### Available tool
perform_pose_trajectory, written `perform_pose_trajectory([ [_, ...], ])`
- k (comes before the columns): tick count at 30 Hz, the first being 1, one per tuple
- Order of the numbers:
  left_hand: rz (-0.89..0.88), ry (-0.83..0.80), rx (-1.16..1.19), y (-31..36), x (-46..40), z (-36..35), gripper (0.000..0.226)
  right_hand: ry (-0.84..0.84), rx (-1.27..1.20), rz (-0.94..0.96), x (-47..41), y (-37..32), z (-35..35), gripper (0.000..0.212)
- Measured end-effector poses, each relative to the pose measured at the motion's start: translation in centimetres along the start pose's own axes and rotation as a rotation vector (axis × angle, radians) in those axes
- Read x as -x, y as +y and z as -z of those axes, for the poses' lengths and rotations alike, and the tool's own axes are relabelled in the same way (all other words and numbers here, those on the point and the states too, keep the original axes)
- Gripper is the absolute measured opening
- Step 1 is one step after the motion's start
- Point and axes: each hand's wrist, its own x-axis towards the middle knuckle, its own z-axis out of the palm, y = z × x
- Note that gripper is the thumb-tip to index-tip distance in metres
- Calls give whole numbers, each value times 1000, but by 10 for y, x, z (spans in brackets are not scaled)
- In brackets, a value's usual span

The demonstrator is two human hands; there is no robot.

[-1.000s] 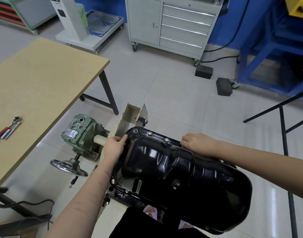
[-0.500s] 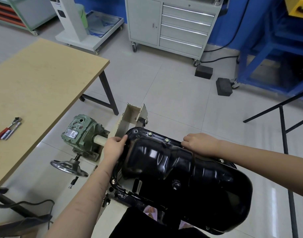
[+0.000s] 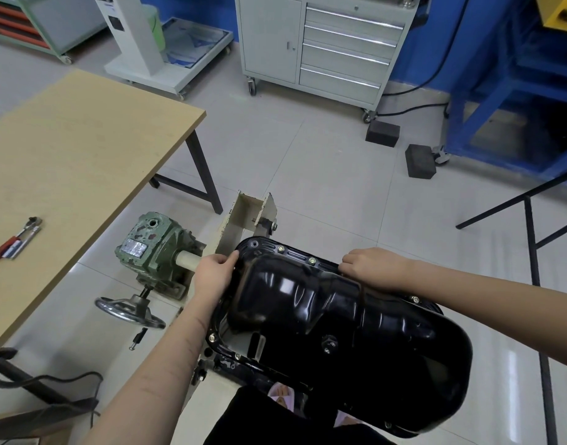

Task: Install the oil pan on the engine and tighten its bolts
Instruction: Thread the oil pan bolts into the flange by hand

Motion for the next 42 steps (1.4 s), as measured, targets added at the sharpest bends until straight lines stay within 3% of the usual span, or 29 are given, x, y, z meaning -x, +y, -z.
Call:
perform_pose_trajectory([
  [42,8,-2,-4,6,4,3,43,26,-77,-58,-2,-2,-1,26],
])
